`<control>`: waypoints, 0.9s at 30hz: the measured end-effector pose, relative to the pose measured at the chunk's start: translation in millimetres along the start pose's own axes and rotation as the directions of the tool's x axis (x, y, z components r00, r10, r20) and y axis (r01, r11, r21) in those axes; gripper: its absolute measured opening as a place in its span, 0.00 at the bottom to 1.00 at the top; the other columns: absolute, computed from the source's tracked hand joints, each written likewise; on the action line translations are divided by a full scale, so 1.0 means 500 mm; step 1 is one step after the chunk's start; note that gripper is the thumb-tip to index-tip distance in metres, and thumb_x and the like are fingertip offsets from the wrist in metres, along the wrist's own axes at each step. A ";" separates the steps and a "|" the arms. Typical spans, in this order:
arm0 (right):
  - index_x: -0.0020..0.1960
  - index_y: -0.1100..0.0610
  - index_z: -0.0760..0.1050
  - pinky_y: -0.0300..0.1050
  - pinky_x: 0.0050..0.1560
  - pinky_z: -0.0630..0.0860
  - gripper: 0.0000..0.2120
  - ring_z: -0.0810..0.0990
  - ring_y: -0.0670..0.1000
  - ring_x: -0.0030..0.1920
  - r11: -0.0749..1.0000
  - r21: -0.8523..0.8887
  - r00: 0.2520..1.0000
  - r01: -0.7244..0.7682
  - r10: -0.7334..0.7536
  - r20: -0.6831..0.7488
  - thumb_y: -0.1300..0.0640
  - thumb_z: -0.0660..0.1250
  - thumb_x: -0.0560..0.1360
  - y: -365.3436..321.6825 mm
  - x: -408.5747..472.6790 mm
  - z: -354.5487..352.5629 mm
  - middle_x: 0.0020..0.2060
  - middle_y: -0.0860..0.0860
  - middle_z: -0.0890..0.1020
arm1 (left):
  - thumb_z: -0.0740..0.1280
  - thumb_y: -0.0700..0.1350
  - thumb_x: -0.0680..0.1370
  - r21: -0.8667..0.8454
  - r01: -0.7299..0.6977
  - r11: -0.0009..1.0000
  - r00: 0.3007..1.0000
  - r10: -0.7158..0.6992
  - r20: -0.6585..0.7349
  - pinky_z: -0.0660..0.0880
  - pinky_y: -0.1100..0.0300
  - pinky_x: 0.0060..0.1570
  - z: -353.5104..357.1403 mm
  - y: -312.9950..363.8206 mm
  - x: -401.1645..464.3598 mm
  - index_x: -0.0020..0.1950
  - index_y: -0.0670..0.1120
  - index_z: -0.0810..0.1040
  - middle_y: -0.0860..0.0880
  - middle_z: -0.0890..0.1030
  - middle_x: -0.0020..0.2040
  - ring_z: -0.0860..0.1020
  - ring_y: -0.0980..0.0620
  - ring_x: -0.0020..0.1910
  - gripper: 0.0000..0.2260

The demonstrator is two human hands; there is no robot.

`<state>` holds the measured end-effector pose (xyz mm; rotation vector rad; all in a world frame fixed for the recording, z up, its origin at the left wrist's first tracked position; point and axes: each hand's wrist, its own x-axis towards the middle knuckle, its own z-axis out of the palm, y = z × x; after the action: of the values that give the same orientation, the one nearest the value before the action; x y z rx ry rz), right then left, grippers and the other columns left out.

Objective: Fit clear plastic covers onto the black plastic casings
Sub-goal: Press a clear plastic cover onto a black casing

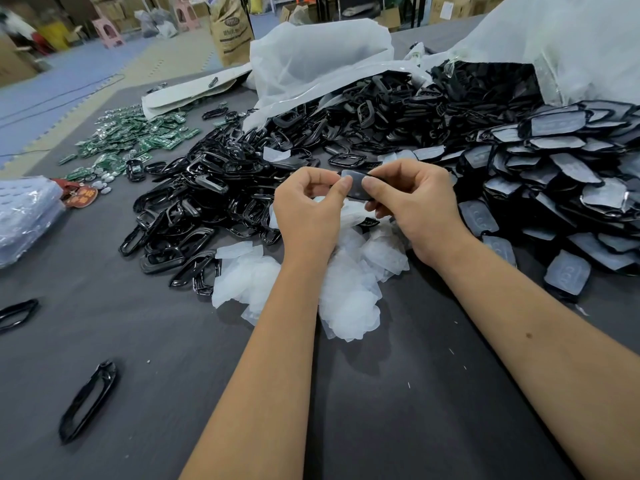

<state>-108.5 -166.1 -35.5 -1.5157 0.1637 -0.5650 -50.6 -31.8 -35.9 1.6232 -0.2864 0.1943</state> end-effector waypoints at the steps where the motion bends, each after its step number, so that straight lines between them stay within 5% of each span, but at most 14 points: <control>1: 0.47 0.60 0.82 0.39 0.34 0.78 0.03 0.84 0.52 0.33 1.000 -0.002 1.000 -0.001 0.001 0.001 0.65 0.75 0.76 0.000 0.000 0.000 0.34 0.52 0.86 | 0.78 0.40 0.73 0.001 0.008 1.000 1.000 -0.008 -0.002 0.82 0.39 0.48 0.000 0.000 0.000 0.41 0.47 0.83 0.50 0.83 0.37 0.82 0.47 0.40 0.06; 17: 0.45 0.57 0.83 0.41 0.34 0.79 0.05 0.83 0.52 0.33 0.998 -0.062 1.000 -0.004 0.004 -0.003 0.66 0.75 0.76 -0.002 0.000 -0.002 0.33 0.51 0.85 | 0.76 0.32 0.73 -0.127 0.162 0.979 0.986 -0.156 0.055 0.83 0.51 0.48 -0.002 0.002 0.002 0.40 0.40 0.80 0.52 0.86 0.37 0.82 0.52 0.37 0.07; 24: 0.48 0.60 0.84 0.38 0.33 0.77 0.05 0.82 0.49 0.32 0.997 -0.071 1.000 -0.027 0.026 -0.014 0.68 0.72 0.77 -0.002 0.001 0.000 0.33 0.51 0.85 | 0.75 0.30 0.72 -0.216 0.181 0.959 0.982 -0.163 0.100 0.80 0.60 0.42 -0.009 0.013 -0.001 0.53 0.46 0.80 0.47 0.86 0.44 0.83 0.53 0.40 0.16; 27: 0.47 0.59 0.84 0.37 0.32 0.76 0.06 0.82 0.47 0.31 0.997 -0.083 1.000 -0.010 0.008 -0.018 0.69 0.72 0.77 -0.002 0.001 -0.001 0.32 0.49 0.85 | 0.76 0.32 0.74 -0.193 0.171 0.966 0.977 -0.142 0.156 0.80 0.62 0.41 -0.011 0.017 -0.002 0.51 0.45 0.84 0.43 0.87 0.45 0.83 0.50 0.41 0.11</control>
<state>-108.7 -166.5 -34.6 -1.5901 0.2097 -0.5700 -53.7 -26.5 -27.7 1.4482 -0.2753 -0.0709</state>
